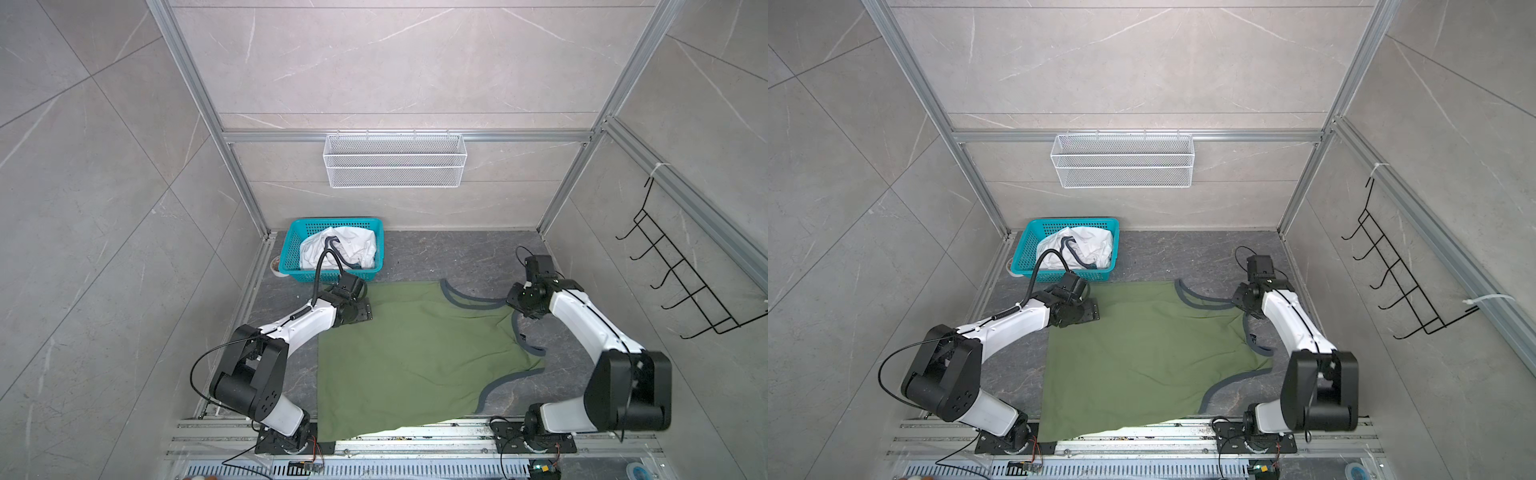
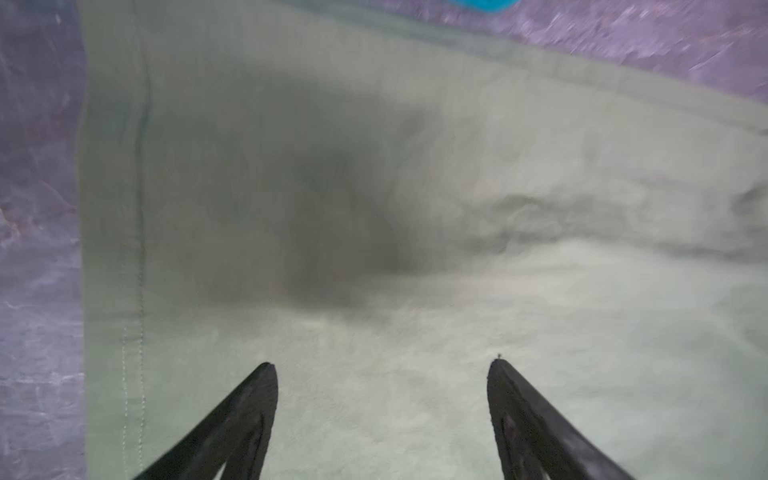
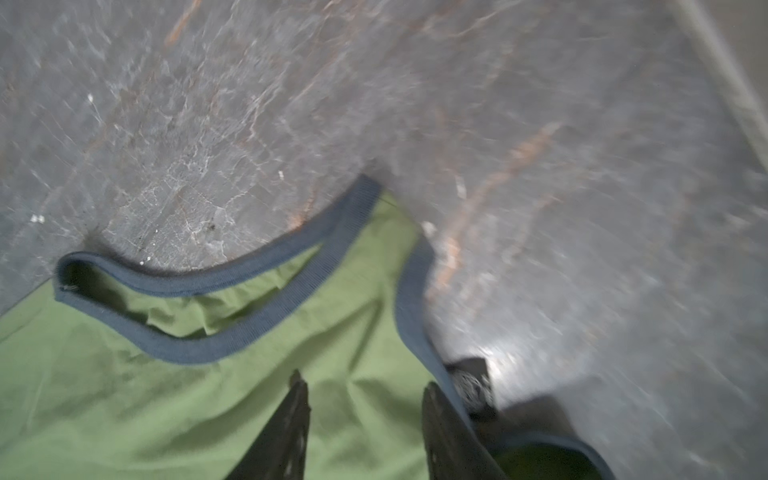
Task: Fold and stack the tank tops
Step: 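Release the armhole and lift the right gripper away while the left holds the hem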
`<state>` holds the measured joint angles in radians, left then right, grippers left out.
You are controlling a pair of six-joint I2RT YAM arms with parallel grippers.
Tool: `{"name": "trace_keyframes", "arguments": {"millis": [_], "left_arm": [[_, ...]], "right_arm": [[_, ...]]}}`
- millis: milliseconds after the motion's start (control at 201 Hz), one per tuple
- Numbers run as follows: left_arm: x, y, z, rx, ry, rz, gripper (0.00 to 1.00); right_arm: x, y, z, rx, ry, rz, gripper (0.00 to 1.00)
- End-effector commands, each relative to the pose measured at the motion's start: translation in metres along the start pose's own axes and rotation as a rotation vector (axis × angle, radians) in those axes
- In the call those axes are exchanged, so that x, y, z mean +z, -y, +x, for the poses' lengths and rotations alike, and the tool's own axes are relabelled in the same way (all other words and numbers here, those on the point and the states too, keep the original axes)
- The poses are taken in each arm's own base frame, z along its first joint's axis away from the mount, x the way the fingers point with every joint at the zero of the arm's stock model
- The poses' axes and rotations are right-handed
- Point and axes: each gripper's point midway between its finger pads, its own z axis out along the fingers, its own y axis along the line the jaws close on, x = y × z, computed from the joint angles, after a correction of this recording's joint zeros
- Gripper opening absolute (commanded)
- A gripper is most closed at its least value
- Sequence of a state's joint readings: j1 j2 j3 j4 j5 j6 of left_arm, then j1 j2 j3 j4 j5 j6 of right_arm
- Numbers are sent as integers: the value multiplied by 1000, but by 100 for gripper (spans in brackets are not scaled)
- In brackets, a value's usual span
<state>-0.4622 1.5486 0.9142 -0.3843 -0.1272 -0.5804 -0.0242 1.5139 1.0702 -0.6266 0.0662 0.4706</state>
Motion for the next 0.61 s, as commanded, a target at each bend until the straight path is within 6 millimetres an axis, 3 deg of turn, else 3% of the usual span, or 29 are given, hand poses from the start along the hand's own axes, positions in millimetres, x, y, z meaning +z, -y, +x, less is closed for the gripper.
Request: {"name": "trace_keyframes", "arguments": {"millis": [0,309,602], "left_arm": [[-2,-1,-3,-26,31,4,82],[6,-2,3,-25,14,4,82],[11,-5,7,-24,2,-5,82]], "right_arm": [[21,-7,-21,-52,4,31,42],[73,-1,-40,-49,-57,165,35],[90,8,-35,-50,-97,230,29]]}}
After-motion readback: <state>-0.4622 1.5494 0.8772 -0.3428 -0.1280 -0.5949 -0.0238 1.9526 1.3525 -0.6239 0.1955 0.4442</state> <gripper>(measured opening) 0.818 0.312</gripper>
